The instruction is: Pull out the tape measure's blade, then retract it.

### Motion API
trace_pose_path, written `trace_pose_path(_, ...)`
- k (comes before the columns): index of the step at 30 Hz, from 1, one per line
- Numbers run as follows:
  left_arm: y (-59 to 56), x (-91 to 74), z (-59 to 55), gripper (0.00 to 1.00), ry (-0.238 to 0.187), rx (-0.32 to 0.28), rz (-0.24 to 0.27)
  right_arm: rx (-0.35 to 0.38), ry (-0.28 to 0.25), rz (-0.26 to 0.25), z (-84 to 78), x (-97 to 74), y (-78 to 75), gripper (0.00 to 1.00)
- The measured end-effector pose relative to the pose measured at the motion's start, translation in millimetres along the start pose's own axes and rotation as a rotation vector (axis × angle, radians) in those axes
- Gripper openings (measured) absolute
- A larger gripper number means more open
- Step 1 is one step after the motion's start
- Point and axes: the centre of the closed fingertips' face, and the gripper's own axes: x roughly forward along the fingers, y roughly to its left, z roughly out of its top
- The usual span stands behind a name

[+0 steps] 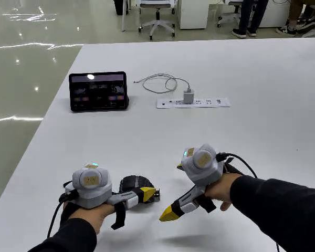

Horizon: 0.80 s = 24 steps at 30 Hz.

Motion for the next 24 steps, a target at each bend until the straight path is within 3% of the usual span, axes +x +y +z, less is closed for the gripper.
trace_pose_path(3,3.4,-4.4,-5.8,1.0,0.021,0.034,-0.023,0.016,-0.019,-0.016,-5.8,-10.2,-2.9,1.0)
trace_pose_path(8,2.4,-12.1,-6.8,1.0,0.003,0.004,-0.086,0.02,-0.033,-0.051,-13.9,-25.8,-6.5,1.0)
trace_pose_path(11,0.7,-17.9,-5.2,1.0,-0.011,0.017,-0.112,0.012,-0.045,-0.072,-17.3,-35.5,-8.6,1.0)
trace_pose_path(13,2.5,-20.6,-9.6,1.0,0.015,0.028,-0.127,0.014,-0.048,-0.09,-21.0,-42.6,-11.0,1.0)
trace_pose_path(14,-0.7,-23.3,-16.1,0.99,0.053,0.005,-0.155,0.015,-0.056,-0.098,-21.8,-45.7,-12.1,1.0)
trace_pose_path(16,4.5,-26.5,-13.6,1.0,0.02,0.035,-0.142,0.019,-0.062,-0.119,-26.4,-53.1,-15.0,1.0)
trace_pose_path(24,15.3,-41.4,-20.0,1.0,0.021,0.05,-0.144,0.063,-0.087,-0.184,-46.6,-80.9,-21.3,1.0)
